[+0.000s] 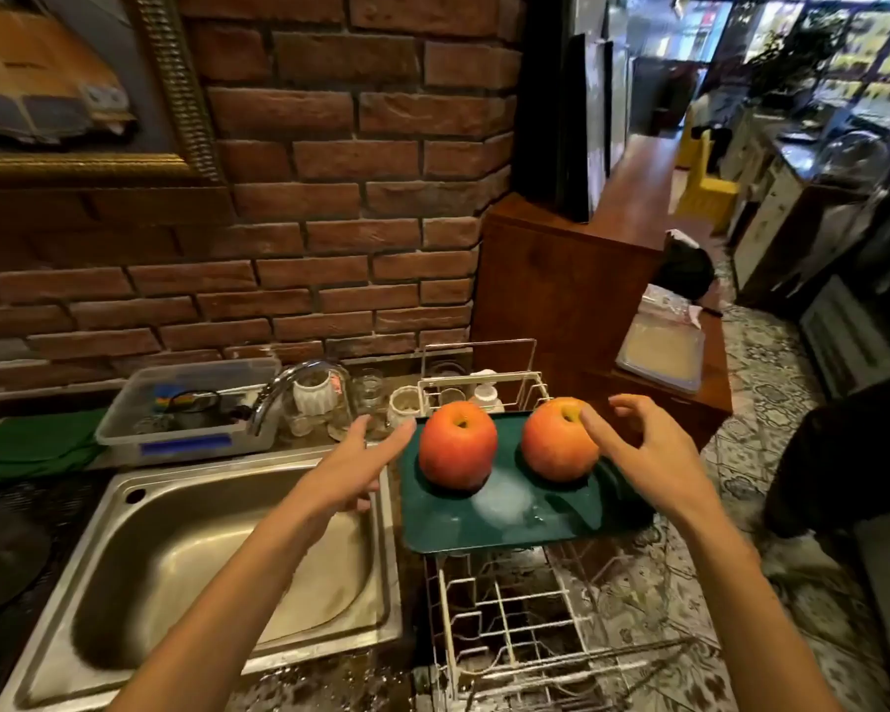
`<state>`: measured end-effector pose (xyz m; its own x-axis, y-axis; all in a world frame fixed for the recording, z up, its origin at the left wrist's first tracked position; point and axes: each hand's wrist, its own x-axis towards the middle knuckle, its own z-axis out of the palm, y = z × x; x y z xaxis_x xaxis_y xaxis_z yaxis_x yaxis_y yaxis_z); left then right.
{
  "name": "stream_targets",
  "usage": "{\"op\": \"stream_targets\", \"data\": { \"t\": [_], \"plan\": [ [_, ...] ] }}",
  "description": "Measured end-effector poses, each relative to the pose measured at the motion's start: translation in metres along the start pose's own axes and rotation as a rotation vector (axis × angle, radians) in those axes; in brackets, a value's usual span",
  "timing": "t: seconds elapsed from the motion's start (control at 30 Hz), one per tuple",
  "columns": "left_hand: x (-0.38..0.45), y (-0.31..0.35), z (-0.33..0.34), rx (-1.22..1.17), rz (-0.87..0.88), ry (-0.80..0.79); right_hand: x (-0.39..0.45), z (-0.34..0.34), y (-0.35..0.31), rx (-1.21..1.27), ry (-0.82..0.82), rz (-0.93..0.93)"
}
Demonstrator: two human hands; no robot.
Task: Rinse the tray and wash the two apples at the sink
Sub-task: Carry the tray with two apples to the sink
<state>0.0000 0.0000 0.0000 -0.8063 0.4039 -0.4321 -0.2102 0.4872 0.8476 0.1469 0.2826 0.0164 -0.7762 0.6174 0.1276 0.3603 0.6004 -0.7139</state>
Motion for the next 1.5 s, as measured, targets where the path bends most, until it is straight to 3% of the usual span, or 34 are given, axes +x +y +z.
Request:
{"op": "stream_targets", "data": {
  "t": [0.2, 0.47, 1.07, 1.5],
  "plan": [
    [0.018, 0.011, 0.023, 0.012, -0.072, -0.015, 0.026, -0.002, 0.028, 0.018, -0.155, 0.213],
    [0.026, 0.004, 0.030, -0.094, -0.100, -0.044, 0.044, 0.005, 0.048, 0.194, -0.415, 0.308],
    [0.017, 0.000, 0.036, -0.188, 0.023, 0.127, 0.033, 0.002, 0.035, 0.343, -0.359, 0.339],
    [-0.035, -0.001, -0.030, -0.180, 0.077, 0.138, -0.007, 0.005, -0.035, 0.362, -0.351, 0.244]
  ]
}}
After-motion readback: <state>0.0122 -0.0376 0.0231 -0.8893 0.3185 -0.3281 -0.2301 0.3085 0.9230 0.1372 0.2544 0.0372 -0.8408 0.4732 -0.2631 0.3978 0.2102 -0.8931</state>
